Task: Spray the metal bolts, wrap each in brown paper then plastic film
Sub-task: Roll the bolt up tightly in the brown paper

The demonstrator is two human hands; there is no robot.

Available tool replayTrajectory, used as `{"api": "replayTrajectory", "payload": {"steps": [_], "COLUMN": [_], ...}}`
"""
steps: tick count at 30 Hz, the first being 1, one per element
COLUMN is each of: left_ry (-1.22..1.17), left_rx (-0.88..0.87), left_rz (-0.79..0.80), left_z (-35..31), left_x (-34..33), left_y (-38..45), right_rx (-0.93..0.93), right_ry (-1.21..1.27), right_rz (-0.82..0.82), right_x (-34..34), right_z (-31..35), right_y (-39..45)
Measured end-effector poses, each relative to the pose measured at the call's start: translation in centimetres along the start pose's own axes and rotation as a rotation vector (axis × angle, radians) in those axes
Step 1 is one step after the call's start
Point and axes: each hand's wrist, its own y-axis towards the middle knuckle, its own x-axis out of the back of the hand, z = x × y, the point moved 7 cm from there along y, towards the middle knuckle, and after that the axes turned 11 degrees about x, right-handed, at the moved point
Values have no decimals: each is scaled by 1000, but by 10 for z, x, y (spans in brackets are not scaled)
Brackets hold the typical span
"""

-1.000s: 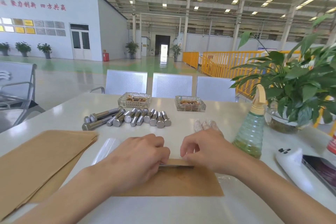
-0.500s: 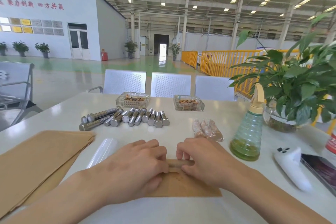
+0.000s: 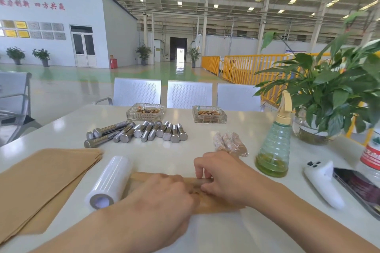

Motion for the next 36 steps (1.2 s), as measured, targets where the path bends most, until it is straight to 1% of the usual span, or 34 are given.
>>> {"api": "replayTrajectory", "payload": {"steps": [4, 7, 12, 16, 20, 26, 29, 31, 36], "left_ry": [-122, -118, -222, -253, -261, -271, -310, -330, -354], "left_rx": [116, 167, 174, 223, 311, 407, 456, 471, 502], "left_rz": [-57, -115, -69, -2, -29, -85, -113, -127, -109], "left_z": [15, 25, 42, 49, 54, 57, 62, 63, 68], "left_x": [2, 1, -5, -12, -10, -9, -9, -8, -7], "left_y": [-1, 3, 10, 13, 15, 13, 14, 14, 19], "right_rx": [-5, -27, -106, -174, -231, -271, -283, -272, -280], "right_ry": [36, 56, 57, 30, 33, 161, 111, 68, 60], "right_rz": [4, 41, 147, 184, 227, 233, 292, 287, 184], "right_x": [3, 5, 7, 5, 14, 36, 37, 35, 31], "right_z": [1, 0, -1, -6, -7, -2, 2, 5, 1], "right_y": [1, 4, 15, 20, 17, 6, -1, -3, 2]}}
